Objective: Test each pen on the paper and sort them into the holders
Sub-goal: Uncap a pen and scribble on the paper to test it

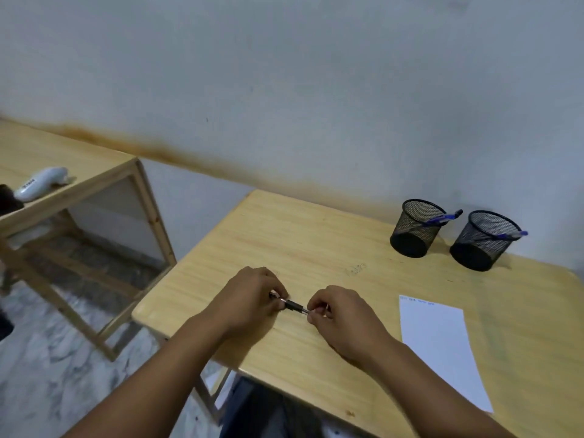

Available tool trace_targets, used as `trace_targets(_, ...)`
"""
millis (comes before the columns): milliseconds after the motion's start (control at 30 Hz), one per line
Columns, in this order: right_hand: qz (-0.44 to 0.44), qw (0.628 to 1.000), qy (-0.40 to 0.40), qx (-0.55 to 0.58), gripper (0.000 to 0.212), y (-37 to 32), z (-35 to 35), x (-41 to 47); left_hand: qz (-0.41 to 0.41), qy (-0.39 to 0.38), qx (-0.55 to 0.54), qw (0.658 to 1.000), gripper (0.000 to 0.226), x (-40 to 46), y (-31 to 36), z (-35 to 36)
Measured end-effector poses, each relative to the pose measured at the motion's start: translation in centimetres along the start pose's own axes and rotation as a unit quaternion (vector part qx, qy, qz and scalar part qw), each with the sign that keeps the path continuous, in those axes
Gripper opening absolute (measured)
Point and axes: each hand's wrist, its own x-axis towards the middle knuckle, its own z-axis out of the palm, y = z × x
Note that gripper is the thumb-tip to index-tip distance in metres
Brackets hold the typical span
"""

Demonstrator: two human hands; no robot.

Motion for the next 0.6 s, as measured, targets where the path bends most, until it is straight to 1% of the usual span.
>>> trace_targets(100,0.013,1.000,0.018,0.008,0.012,0.7,-0.6,-0.6,0.013,0.004,-0.049,0.999,0.007,0.3,0.6,0.7)
trace_targets(200,0.022,0.999,0.032,0.013,0.016,1.3,-1.9,-1.4,0.041,0.004,-0.094,0.995,0.008,1.0,2.2,1.3)
trace_targets(367,0.046,0.997,0.064,0.019,0.004,2.9,-4.6,-2.4,0.089,0.011,-0.153,0.984,0.007,2.9,6.0,2.9)
trace_targets(500,0.075,0.991,0.094,0.050,0.008,4.9,-6.2,-4.0,0.114,0.016,-0.200,0.973,0.007,4.3,9.1,4.4)
trace_targets(600,0.107,0.987,0.112,0.052,0.014,6.1,-7.0,-5.4,0.133,0.010,-0.221,0.966,0.008,5.0,10.9,5.3)
